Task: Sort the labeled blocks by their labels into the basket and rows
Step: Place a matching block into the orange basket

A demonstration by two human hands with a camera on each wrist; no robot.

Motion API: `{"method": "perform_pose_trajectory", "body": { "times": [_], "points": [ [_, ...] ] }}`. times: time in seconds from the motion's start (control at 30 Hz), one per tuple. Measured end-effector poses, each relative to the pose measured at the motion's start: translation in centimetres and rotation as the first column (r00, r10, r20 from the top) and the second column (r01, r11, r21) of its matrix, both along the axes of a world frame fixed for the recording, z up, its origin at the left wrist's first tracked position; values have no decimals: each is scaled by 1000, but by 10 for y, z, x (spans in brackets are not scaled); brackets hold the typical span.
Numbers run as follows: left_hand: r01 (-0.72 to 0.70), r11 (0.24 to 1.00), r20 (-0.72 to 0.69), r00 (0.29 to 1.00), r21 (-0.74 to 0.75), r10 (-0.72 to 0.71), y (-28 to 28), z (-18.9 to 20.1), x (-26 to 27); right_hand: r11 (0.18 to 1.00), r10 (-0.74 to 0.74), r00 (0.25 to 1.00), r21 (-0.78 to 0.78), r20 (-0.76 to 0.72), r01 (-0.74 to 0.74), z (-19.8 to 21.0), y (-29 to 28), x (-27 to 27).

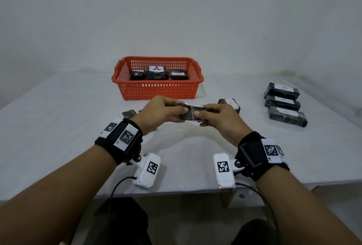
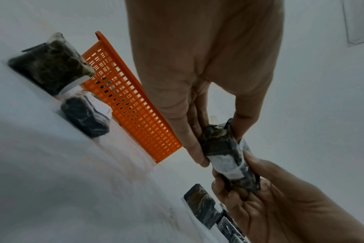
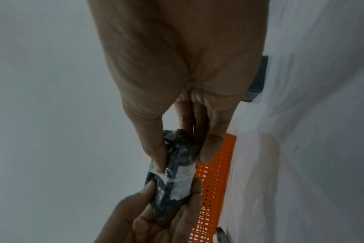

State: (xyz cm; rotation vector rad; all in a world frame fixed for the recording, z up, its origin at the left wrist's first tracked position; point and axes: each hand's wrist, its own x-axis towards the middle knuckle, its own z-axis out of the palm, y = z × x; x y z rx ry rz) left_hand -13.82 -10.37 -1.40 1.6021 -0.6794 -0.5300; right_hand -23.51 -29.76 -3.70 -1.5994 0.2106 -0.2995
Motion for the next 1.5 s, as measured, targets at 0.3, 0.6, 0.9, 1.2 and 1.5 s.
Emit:
{"method": "perform_pose_trajectory", "body": {
  "times": [0.3, 0.6, 0.9, 1.2, 1.5],
  "points": [
    [27, 1000, -29, 999, -5, -27, 4, -4, -1, 1000, 2, 1000, -6, 6, -2, -3, -1, -3],
    [33, 999, -47, 998, -16, -34, 6, -4, -1, 1000, 26, 1000, -4, -9, -26, -5, -1, -7],
    [6, 1000, 53, 999, -1, -6, 6, -6, -3, 1000, -14, 999, 14, 30, 14, 0, 2, -5],
    [11, 1000, 47, 999, 9, -12, 6, -8, -3, 1000, 16, 1000, -3, 15, -16, 0, 2, -10],
    [-79, 996, 192, 979, 34, 71, 3, -9, 2, 989, 55, 998, 140, -33, -50, 2, 6, -7]
  ]
}}
